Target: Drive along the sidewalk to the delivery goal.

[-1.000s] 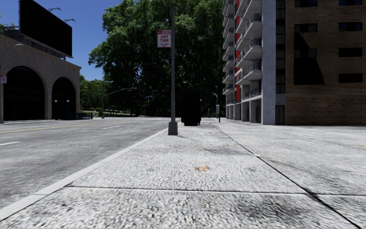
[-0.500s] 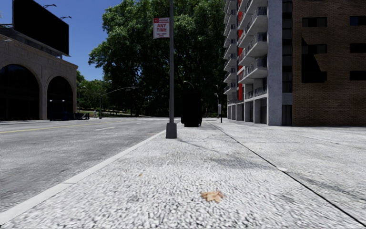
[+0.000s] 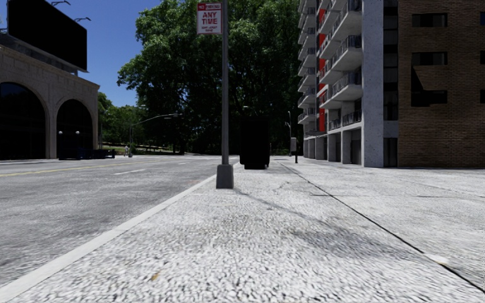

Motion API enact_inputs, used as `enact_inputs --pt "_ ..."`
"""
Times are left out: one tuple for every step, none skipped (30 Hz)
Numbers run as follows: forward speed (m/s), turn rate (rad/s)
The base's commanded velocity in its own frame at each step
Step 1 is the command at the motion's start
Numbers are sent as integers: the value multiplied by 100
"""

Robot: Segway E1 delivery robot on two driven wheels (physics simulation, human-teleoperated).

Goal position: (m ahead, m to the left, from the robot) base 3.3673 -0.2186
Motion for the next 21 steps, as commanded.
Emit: enact_inputs --pt "171 0" --pt "171 0" --pt "171 0" --pt "171 0" --pt "171 0" --pt "169 0" --pt "165 -13" --pt "165 -13" --pt "162 -18" --pt "157 -19" --pt "155 -19" --pt "155 -17" --pt "155 -17" --pt "155 -7" --pt "155 0" --pt "154 0" --pt "154 0" --pt "154 0" --pt "154 0" --pt "154 0" --pt "154 0"
